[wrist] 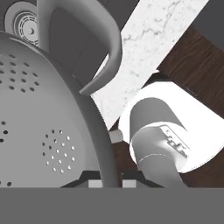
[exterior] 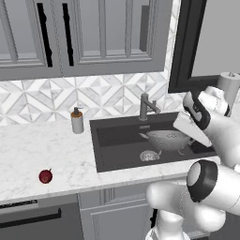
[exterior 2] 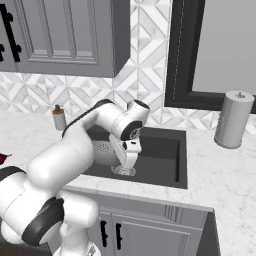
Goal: Put the colander in the sink, put the pear in the colander, and turn on the sink faucet and pour water over the colander.
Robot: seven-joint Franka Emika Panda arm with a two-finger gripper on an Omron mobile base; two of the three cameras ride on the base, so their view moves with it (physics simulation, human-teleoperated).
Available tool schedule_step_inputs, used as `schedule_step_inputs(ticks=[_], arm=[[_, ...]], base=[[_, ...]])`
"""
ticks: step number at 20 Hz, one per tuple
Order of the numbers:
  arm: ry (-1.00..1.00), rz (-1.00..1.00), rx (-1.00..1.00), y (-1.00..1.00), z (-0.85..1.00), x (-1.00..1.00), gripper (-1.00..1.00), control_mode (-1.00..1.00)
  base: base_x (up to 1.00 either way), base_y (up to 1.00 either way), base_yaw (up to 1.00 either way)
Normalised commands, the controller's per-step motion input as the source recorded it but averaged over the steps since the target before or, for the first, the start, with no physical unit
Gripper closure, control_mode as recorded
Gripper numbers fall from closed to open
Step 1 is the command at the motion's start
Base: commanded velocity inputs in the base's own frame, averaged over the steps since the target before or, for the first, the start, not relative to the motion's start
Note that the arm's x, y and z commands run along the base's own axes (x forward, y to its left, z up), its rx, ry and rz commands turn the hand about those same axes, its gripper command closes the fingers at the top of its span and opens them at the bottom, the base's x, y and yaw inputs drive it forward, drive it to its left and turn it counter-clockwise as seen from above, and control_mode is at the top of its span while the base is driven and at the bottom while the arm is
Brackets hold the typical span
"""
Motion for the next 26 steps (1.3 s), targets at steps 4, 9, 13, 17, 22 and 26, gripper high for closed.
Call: schedule_step_inputs(ticks=[4,9,13,17,22,26], arm=[[0.00,0.06,0.00,-0.18,-0.23,0.20,1.00,-1.00],[0.00,0.08,0.01,-0.07,-0.29,0.38,1.00,-1.00],[-0.02,0.09,0.11,-0.18,-0.13,0.50,1.00,-1.00],[-0.04,0.08,0.18,-0.21,-0.11,0.39,1.00,-1.00],[-0.03,0.05,0.18,-0.16,-0.12,0.40,1.00,-1.00],[-0.01,0.03,0.12,-0.08,-0.17,0.44,1.00,-1.00]], base=[[0.00,0.00,0.00],[0.00,0.00,0.00],[0.00,0.00,0.00],[0.00,0.00,0.00],[0.00,0.00,0.00],[0.00,0.00,0.00]])
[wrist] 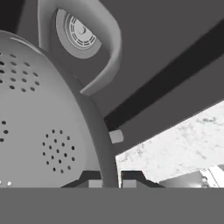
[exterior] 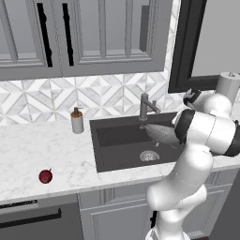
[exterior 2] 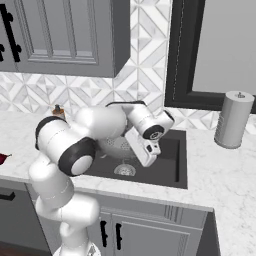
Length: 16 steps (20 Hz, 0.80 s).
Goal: Put the colander in the sink, put the pear in the colander, and turn on the sink faucet and pour water over the colander.
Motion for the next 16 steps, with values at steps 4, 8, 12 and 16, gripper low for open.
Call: schedule_step_inputs(ticks=[4,8,12,16], arm=[[-0.10,0.08,0.00,0.00,-0.33,0.24,1.00,-1.00],[-0.13,0.07,0.00,0.00,-0.33,0.28,1.00,-1.00],[-0.12,0.02,0.00,0.00,-0.32,0.31,1.00,-1.00],[-0.13,0.00,0.00,0.00,-0.31,0.28,1.00,-1.00]], base=[[0.00,0.00,0.00],[0.00,0.00,0.00],[0.00,0.00,0.00],[0.00,0.00,0.00]])
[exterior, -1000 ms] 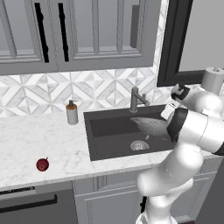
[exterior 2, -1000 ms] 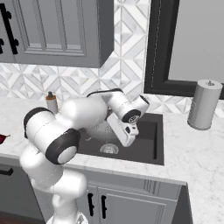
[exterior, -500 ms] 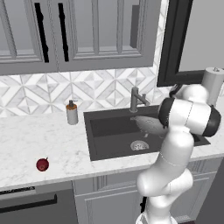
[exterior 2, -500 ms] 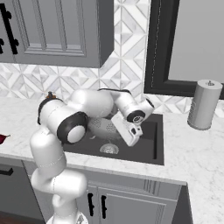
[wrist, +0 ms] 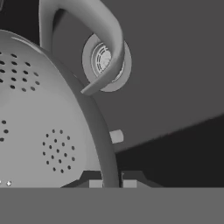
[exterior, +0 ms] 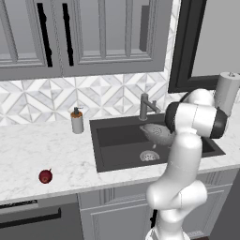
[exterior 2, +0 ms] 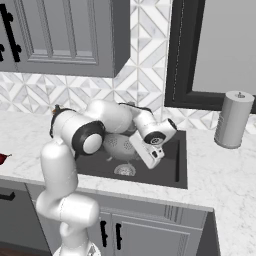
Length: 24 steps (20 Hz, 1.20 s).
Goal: Put the colander in the sink, put the pear in the colander, and turn on the sink faucet and pour water over the colander.
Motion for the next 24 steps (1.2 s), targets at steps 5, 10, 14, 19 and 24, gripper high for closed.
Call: schedule_step_inputs(ticks=[5,10,14,19,24], arm=[[-0.02,0.00,-0.03,0.02,-0.34,0.34,1.00,-1.00],[0.00,0.00,-0.03,0.00,-0.27,0.37,1.00,-1.00],[0.00,0.00,-0.01,0.03,-0.28,0.32,1.00,-1.00],[0.00,0.00,-0.04,0.03,-0.33,0.21,1.00,-1.00],[0.00,0.00,-0.05,0.02,-0.35,0.26,1.00,-1.00]], base=[[0.00,0.00,0.00],[0.00,0.00,0.00],[0.00,0.00,0.00],[0.00,0.00,0.00],[0.00,0.00,0.00]])
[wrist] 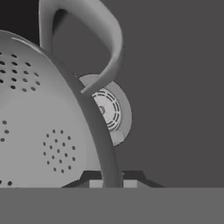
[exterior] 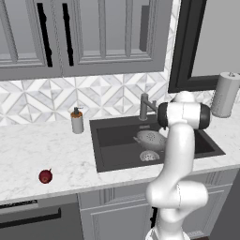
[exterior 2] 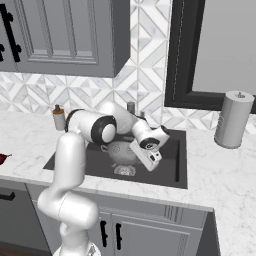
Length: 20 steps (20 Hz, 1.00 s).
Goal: Put the colander in the sink, put the pear in the colander, and turn on the sink faucet and pour water over the colander.
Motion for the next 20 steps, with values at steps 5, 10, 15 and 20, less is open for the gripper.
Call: schedule_step_inputs(ticks=[5,10,15,20], arm=[[0.00,0.00,-0.04,0.01,-0.34,0.27,1.00,-1.00],[0.00,0.00,-0.04,0.07,-0.35,0.23,1.00,-1.00],[0.00,0.00,-0.04,0.11,-0.32,0.26,1.00,-1.00],[0.00,0.00,-0.04,0.05,-0.32,0.25,1.00,-1.00]], base=[[0.00,0.00,0.00],[0.00,0.00,0.00],[0.00,0.00,0.00],[0.00,0.00,0.00]])
